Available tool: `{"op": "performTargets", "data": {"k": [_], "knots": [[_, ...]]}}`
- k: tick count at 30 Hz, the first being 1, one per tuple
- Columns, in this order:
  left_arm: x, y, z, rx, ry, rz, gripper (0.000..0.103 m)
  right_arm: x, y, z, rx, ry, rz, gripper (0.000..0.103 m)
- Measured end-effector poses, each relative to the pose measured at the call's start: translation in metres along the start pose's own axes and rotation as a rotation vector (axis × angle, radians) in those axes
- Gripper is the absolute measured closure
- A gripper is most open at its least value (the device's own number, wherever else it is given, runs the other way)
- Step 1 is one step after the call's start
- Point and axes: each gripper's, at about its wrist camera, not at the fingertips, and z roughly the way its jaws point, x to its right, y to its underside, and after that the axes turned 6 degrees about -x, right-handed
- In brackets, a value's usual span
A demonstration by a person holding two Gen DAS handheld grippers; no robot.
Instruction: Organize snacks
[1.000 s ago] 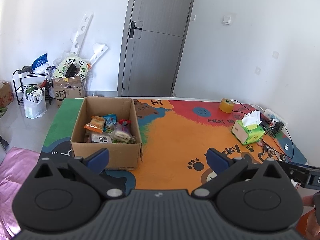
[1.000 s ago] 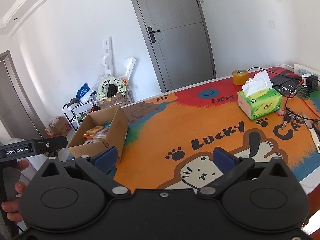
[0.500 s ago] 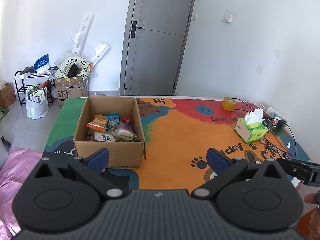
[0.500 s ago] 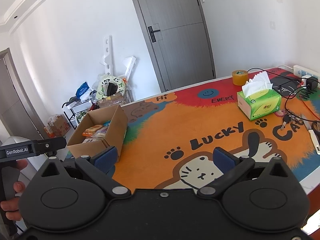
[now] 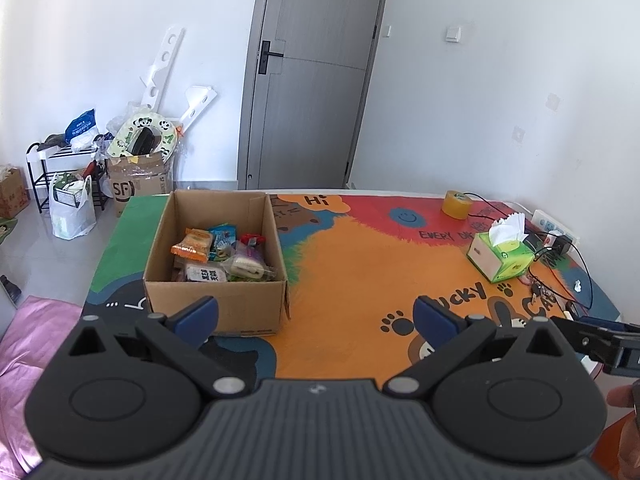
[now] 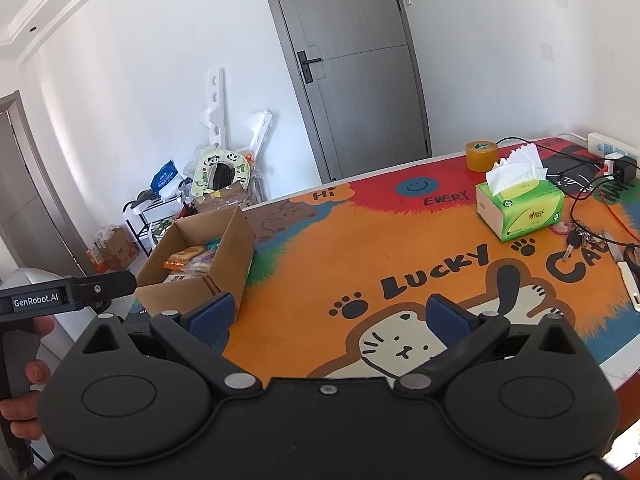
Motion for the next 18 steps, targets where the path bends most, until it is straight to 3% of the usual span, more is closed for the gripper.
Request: {"op": "performTargets", "data": {"k": [18], "knots": [[0.0049,0.0018,0.0007,-0.001,0.015,0.028,0.0,0.004,0.0006,-0.0005,0.011,-0.001,0.017,0.0]]}}
